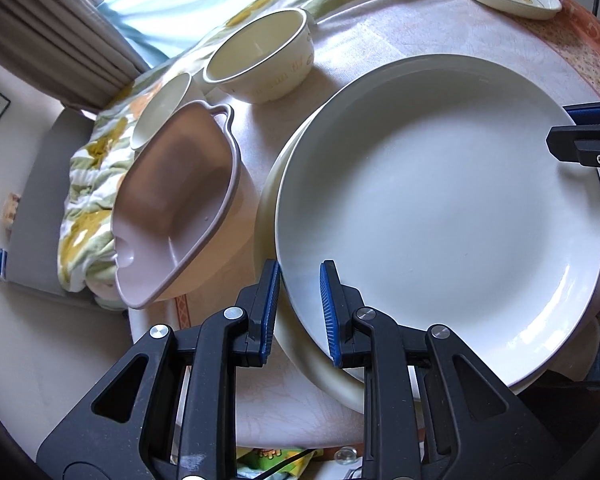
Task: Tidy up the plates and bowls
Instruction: 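Lower the white plate onto the yellow duck plate and open both tools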
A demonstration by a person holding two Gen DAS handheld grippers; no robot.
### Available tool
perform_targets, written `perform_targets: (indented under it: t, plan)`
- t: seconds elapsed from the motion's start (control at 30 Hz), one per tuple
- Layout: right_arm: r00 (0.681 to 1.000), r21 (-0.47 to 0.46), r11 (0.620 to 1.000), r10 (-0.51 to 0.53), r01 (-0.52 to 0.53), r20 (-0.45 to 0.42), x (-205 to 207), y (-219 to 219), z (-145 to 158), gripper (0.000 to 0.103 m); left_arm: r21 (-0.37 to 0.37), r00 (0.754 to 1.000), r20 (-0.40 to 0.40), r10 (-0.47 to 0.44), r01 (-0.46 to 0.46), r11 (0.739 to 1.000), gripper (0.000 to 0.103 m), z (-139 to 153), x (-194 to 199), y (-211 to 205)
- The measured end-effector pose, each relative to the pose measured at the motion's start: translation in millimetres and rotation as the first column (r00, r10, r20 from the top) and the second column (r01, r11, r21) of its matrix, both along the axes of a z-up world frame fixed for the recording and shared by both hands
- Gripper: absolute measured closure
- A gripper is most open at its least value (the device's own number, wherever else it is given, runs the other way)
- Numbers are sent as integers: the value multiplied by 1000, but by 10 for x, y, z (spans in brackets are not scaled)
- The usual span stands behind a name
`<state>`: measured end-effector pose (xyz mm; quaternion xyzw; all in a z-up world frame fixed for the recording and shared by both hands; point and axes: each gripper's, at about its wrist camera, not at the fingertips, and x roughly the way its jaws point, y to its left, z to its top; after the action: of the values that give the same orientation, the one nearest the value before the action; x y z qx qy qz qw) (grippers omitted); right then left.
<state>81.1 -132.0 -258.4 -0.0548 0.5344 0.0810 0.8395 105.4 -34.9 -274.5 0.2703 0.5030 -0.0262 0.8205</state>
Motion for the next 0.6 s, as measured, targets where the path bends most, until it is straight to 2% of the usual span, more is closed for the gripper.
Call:
perform_targets:
  t: [0.2, 0.5, 0.6]
  plan:
    - [1000, -5, 1000, -4, 4, 6, -5, 11, -2, 89, 53, 1000, 23, -3, 2, 999, 84, -16, -48, -29]
    - [1000, 9, 1000, -17, 17, 6, -13, -13, -9, 89, 10, 1000, 12, 7, -7, 1000, 84, 33, -19, 37]
    - [999, 36, 999, -36, 35, 28, -28, -54, 76, 89, -26, 999, 30, 19, -18, 1000, 84, 180, -23, 78]
